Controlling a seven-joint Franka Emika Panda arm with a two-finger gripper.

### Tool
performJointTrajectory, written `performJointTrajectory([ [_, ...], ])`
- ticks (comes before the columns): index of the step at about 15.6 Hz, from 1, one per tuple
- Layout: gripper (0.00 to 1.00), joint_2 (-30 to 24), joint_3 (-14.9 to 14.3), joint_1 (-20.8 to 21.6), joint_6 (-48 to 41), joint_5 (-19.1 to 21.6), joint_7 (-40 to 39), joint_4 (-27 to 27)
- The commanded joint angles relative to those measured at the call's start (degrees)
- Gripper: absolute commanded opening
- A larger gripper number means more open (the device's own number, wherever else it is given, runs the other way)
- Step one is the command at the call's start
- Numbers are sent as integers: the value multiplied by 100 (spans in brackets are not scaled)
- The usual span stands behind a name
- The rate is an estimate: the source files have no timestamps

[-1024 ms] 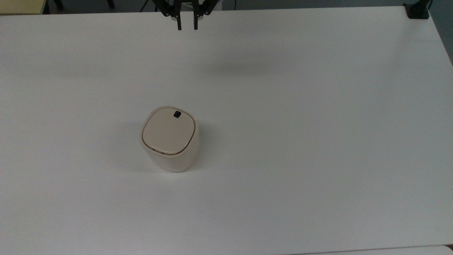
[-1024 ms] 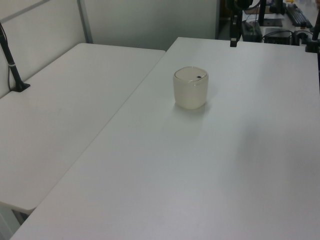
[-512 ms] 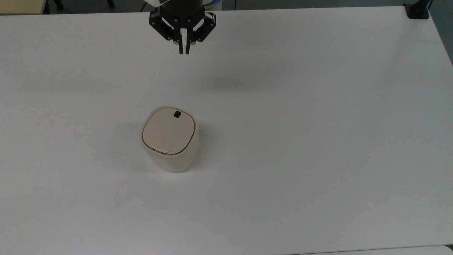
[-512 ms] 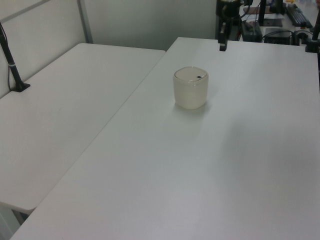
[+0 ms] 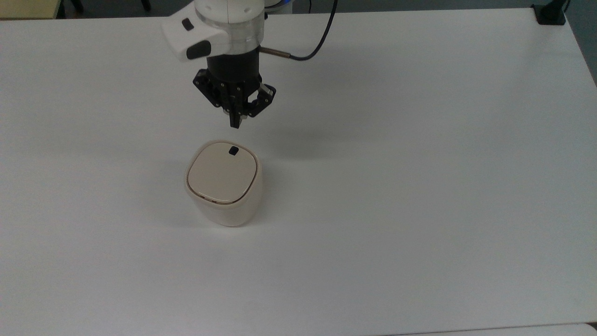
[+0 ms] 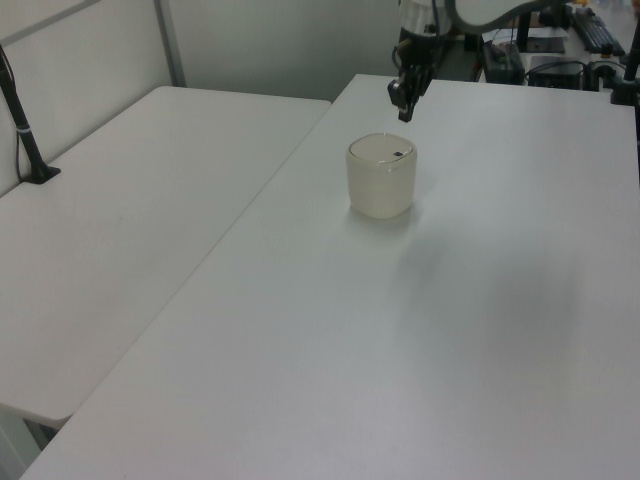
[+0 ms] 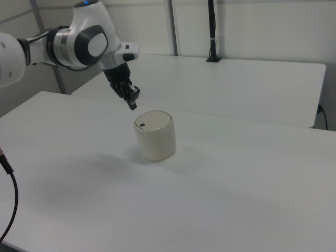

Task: Open the trash bin
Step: 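Lower the gripper fingers onto the lid edge and push it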

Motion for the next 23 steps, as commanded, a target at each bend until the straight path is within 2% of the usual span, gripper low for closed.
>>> performJointTrajectory([
  [1, 0, 333, -22, 3, 415, 24, 349, 103],
  [9, 0, 685, -30, -41, 557, -186, 516, 77],
  [19, 0, 747, -30, -41, 513, -222, 508, 51],
  [23, 0, 984, -30, -59, 461, -213, 534, 42],
])
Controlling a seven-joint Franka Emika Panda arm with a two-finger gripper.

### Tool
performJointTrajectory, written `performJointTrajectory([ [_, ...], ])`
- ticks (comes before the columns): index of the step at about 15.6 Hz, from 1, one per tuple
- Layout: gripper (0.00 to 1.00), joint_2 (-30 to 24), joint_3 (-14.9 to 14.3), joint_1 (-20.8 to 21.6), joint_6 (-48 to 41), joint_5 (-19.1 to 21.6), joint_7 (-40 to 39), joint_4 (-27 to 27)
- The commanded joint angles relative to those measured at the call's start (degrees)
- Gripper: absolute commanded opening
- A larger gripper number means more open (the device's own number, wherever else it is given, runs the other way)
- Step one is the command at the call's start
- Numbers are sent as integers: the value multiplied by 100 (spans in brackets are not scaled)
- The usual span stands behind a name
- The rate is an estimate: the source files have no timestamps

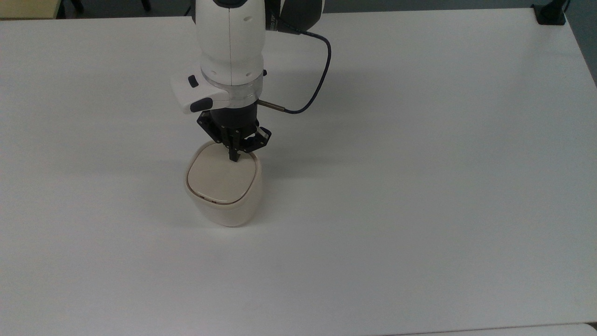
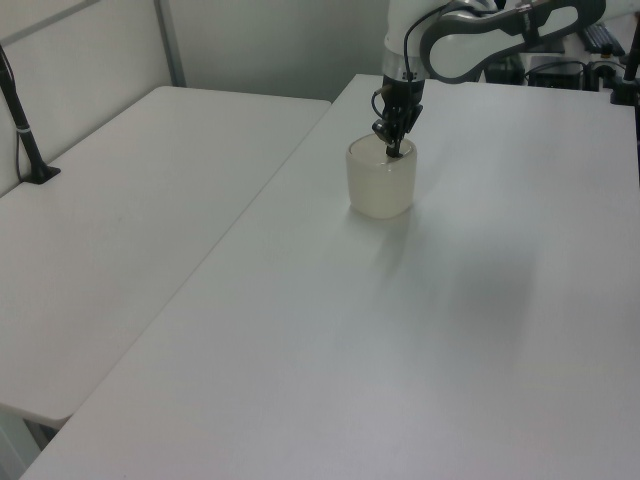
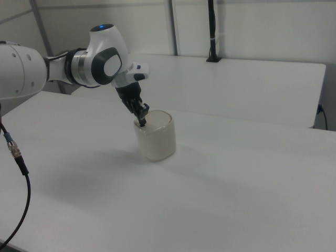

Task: Open the trash bin
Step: 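Lower the gripper fingers onto the lid edge and push it, then lift the gripper up away from the flipped-open lid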

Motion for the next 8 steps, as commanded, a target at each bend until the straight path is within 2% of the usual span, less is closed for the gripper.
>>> performJointTrajectory([
  [1, 0, 239, -26, -10, -47, -98, 171, 15],
  [3, 0, 108, -26, -1, -56, -54, 172, 50],
  [8, 0, -779, 53, 51, -810, -10, -82, 59],
])
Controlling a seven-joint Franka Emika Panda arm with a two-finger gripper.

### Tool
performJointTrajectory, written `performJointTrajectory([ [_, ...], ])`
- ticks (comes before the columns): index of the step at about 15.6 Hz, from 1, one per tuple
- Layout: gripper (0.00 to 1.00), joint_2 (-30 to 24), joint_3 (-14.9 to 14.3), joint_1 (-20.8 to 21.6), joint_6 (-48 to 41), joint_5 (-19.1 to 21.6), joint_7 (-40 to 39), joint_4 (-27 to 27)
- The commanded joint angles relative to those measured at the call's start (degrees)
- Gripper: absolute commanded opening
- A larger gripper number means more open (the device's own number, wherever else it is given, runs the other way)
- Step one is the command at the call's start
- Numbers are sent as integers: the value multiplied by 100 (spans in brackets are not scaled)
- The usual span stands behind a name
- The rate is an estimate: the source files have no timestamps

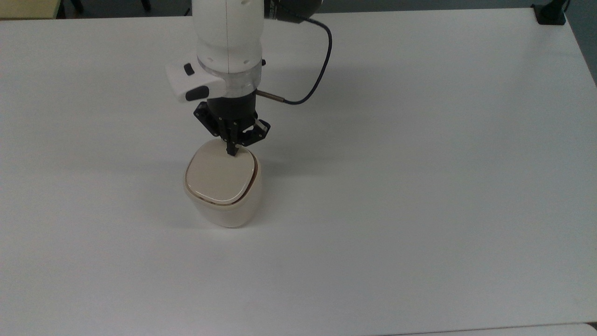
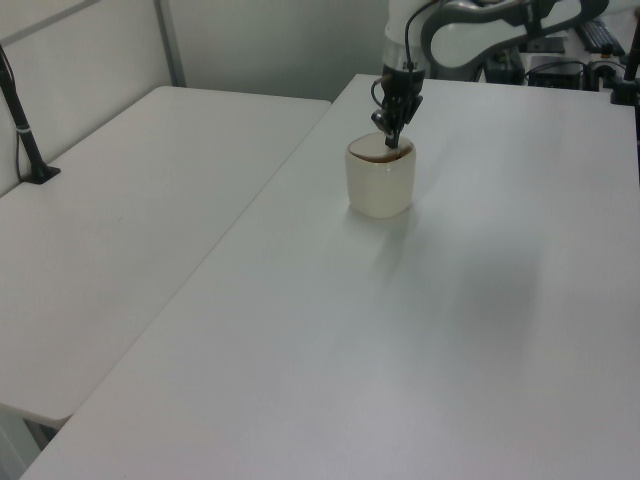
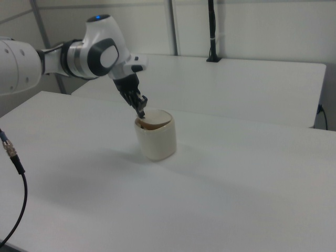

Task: Open the trash bin
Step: 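Lift the gripper up away from the flipped-open lid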

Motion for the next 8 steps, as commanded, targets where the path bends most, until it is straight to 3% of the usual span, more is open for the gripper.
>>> performJointTrajectory([
  [1, 0, -776, 51, 97, -828, -10, -238, -91],
  [8, 0, -1515, 51, 344, -2350, -27, -2171, -109],
])
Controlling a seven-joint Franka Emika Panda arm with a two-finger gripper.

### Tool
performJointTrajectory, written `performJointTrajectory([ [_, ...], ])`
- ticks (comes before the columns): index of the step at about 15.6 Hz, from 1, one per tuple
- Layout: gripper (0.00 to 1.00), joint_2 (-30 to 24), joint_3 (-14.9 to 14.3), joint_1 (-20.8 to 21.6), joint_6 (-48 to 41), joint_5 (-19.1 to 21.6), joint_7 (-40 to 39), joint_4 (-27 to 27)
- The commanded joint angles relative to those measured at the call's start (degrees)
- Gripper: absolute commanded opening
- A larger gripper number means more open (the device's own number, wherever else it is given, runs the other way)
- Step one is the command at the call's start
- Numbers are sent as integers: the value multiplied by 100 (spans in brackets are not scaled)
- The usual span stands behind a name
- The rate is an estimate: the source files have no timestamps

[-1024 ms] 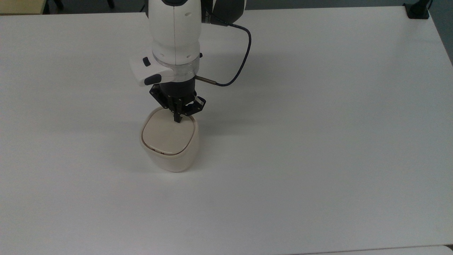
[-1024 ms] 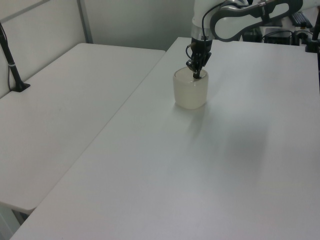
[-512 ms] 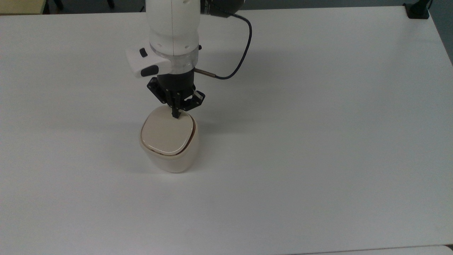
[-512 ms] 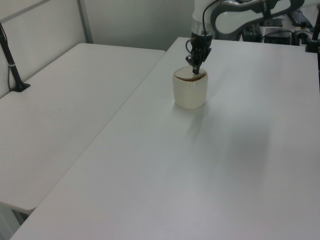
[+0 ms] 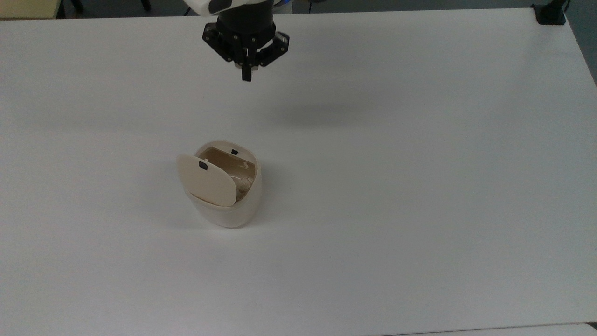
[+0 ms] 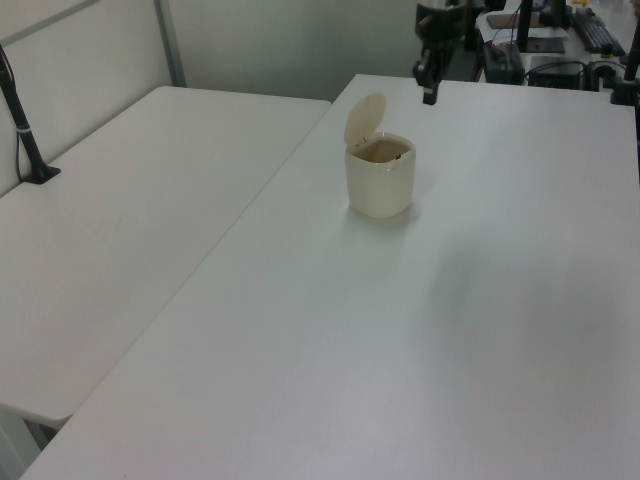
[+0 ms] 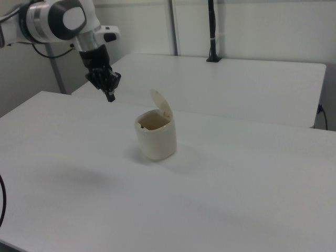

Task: Open the trash bin

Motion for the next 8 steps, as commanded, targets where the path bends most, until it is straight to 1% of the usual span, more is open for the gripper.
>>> performJointTrajectory([
  [1, 0, -361, -30, 78, -505, -27, -907, -197],
  [3, 1, -397, -30, 79, -708, -27, -1188, -197],
  [5, 8, -423, -30, 70, -814, -27, -1242, -197],
  [6, 16, -458, -30, 52, -805, -19, -1234, -197],
  [7, 33, -459, -39, 17, -805, -19, -1225, -197],
  [8, 62, -459, -39, 8, -805, -19, -1190, -197],
])
